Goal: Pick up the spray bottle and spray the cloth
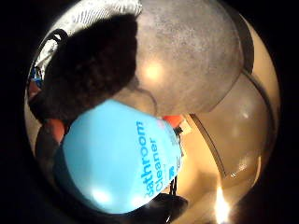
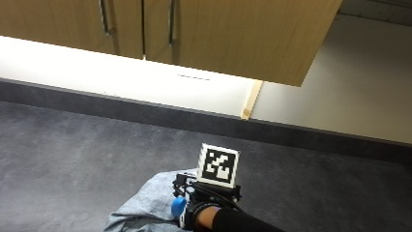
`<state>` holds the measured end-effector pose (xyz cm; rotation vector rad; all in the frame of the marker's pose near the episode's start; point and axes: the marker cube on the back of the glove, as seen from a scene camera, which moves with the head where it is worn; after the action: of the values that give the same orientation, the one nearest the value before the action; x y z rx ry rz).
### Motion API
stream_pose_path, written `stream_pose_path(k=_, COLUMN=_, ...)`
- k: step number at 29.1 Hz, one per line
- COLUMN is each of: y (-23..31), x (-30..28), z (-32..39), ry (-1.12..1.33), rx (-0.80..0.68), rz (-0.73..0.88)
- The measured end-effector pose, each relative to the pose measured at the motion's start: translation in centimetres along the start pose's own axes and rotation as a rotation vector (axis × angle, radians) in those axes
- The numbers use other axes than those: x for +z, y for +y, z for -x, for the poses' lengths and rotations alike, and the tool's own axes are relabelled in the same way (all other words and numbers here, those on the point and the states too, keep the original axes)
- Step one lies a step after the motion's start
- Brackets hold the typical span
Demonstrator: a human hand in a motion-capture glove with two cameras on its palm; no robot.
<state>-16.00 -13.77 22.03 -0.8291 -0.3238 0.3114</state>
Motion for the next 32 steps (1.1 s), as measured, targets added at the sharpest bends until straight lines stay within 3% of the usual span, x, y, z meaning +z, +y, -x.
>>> stream_pose_path(k=5, y=0.0, x=0.0, z=-0.1, ry=-0.012, rx=0.001, rz=0.011)
stream_pose_path(k=13, y=0.9, x=-1.0, z=-0.5, ry=-0.148, rx=-0.115, rz=-0.059)
stream_pose_path(k=22, y=5.8, x=-4.8, z=-0.4, ry=-0.487, rx=-0.418, rz=-0.404)
stream_pose_path(k=29, y=9.6, x=-6.0, z=-1.3, ry=-0.855, rx=-0.66, rz=-0.774)
stream_pose_path(k=32, y=10.8, x=-5.8, z=-1.3, ry=-1.023, rx=-0.708, rz=-0.857)
